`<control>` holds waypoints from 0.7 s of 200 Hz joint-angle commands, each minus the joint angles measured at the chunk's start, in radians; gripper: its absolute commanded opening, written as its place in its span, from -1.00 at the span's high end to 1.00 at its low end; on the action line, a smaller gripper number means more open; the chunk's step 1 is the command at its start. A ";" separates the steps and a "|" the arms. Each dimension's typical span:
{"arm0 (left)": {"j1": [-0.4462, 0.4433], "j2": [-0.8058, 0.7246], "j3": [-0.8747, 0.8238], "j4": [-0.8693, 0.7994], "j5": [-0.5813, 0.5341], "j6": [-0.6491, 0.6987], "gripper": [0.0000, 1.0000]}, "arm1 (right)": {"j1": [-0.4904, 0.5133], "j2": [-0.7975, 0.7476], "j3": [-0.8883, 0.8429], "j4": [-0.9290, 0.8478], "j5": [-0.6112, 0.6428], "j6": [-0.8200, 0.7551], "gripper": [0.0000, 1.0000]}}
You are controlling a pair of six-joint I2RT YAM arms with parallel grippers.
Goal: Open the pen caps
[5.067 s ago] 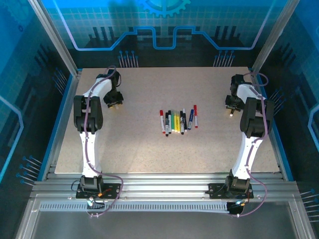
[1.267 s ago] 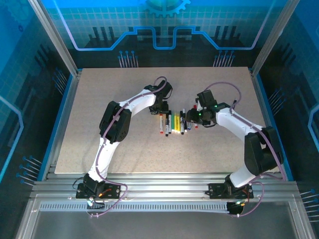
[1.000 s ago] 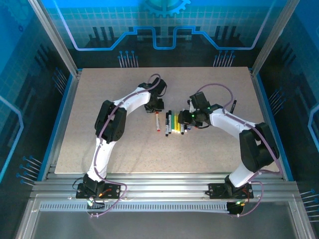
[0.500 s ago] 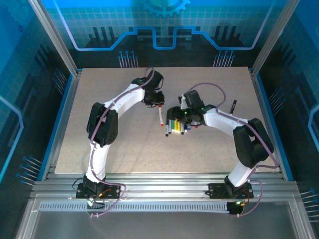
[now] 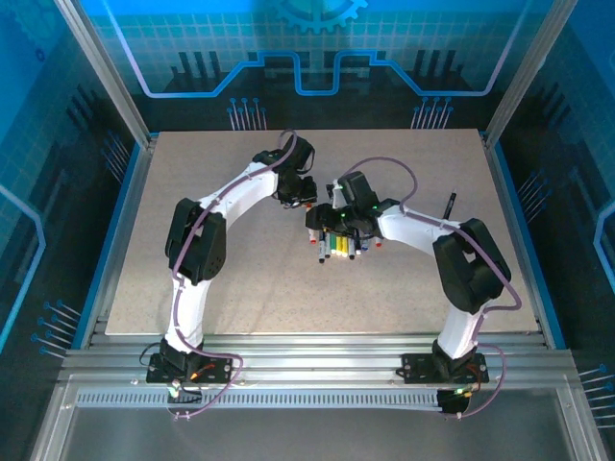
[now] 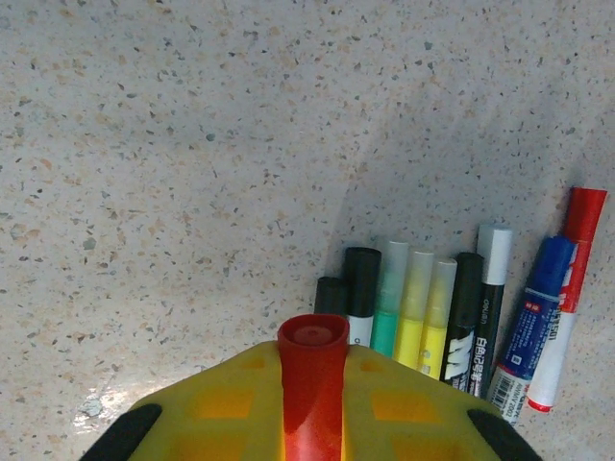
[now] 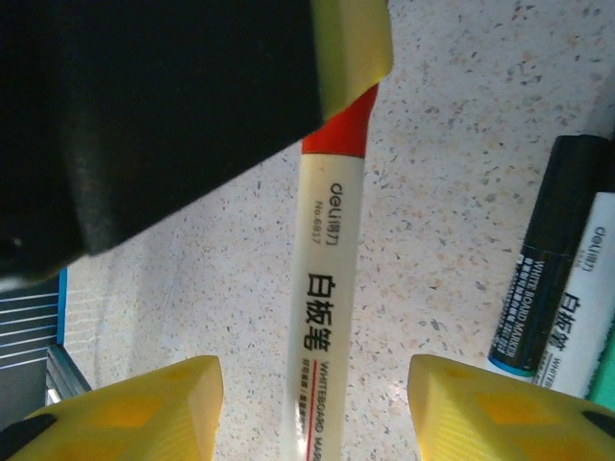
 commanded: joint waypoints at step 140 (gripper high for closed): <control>-0.007 -0.045 0.017 -0.003 0.028 -0.016 0.67 | 0.042 0.090 0.087 -0.005 -0.043 0.014 0.40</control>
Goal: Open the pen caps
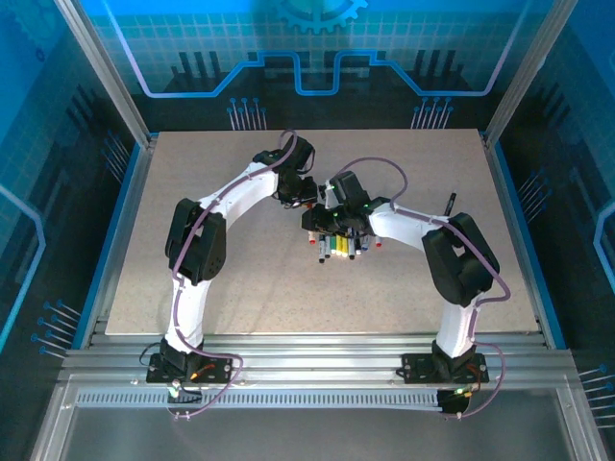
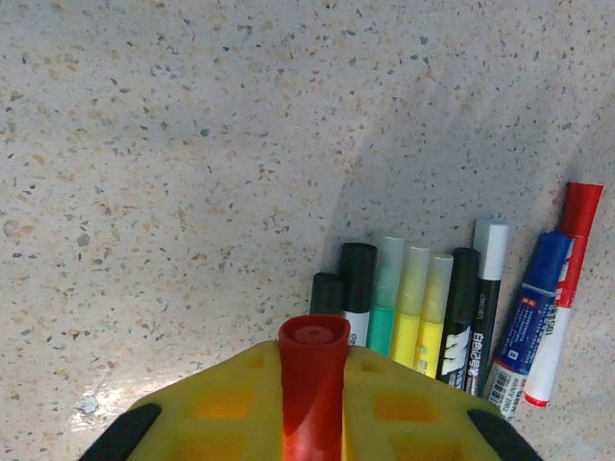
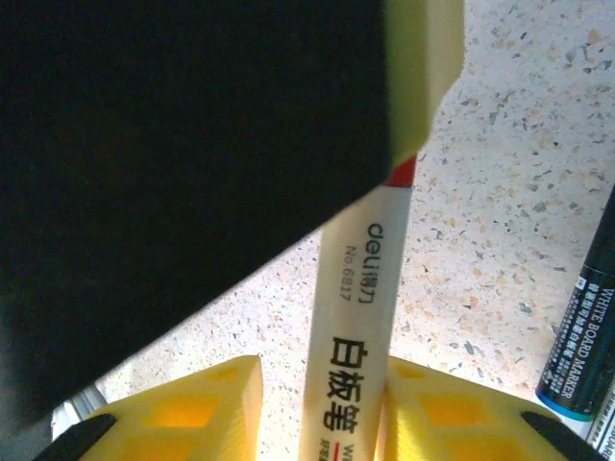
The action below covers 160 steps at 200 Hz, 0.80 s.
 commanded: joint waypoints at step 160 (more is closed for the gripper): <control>-0.004 -0.040 -0.029 0.002 -0.009 -0.010 0.40 | 0.018 -0.022 -0.039 0.057 -0.055 -0.006 1.00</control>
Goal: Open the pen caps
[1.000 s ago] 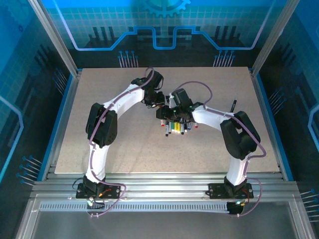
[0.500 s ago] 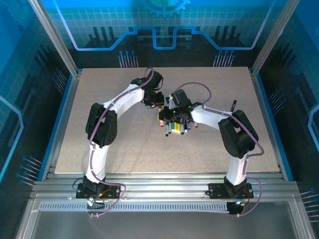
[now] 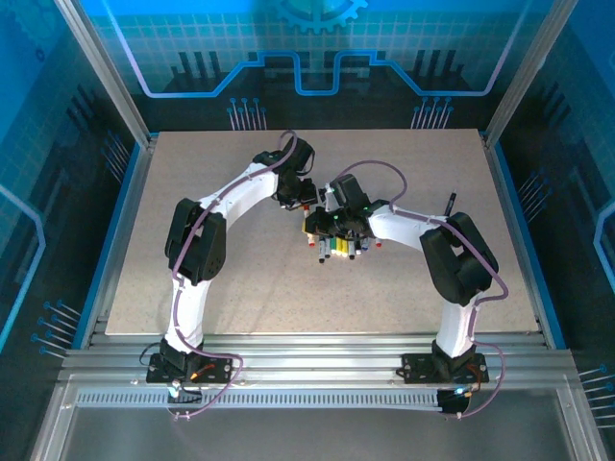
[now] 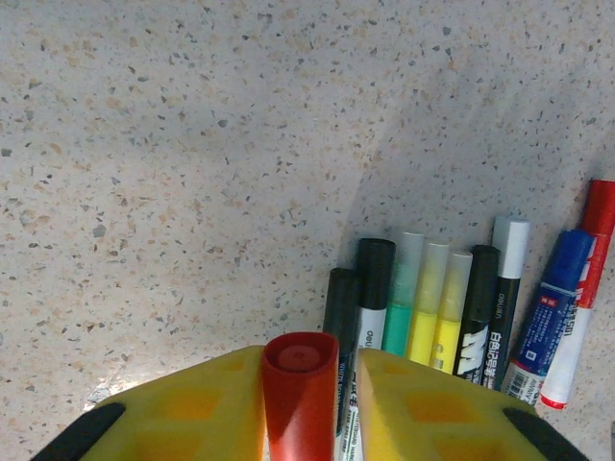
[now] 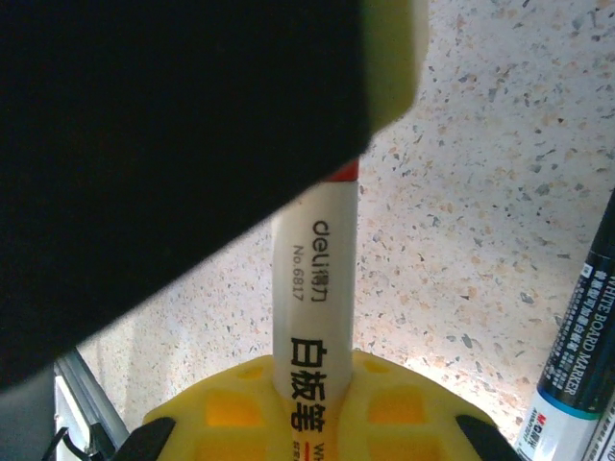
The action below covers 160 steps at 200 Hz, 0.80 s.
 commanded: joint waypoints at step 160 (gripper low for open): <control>0.043 0.044 0.048 0.026 -0.056 -0.030 1.00 | 0.036 -0.143 -0.131 -0.010 -0.086 -0.030 1.00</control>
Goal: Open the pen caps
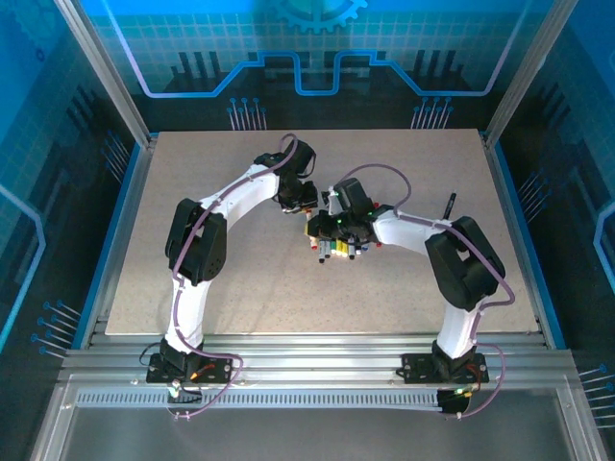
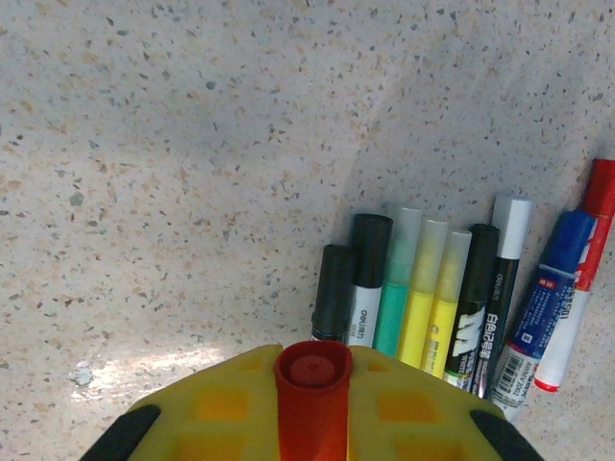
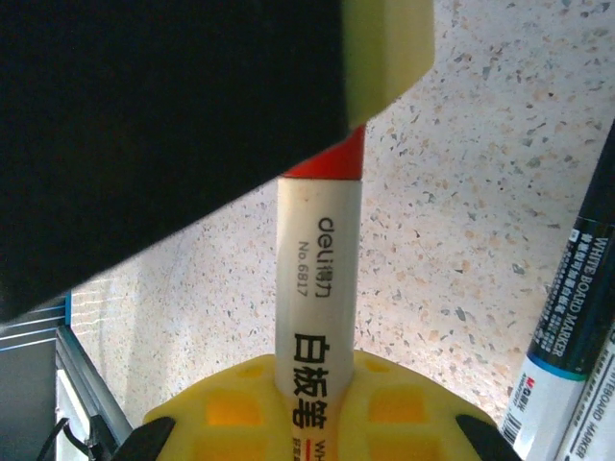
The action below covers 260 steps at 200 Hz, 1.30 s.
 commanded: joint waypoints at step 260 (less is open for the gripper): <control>0.266 0.080 0.049 -0.164 -0.351 0.190 1.00 | -0.463 -0.032 0.187 -0.549 0.466 -0.301 1.00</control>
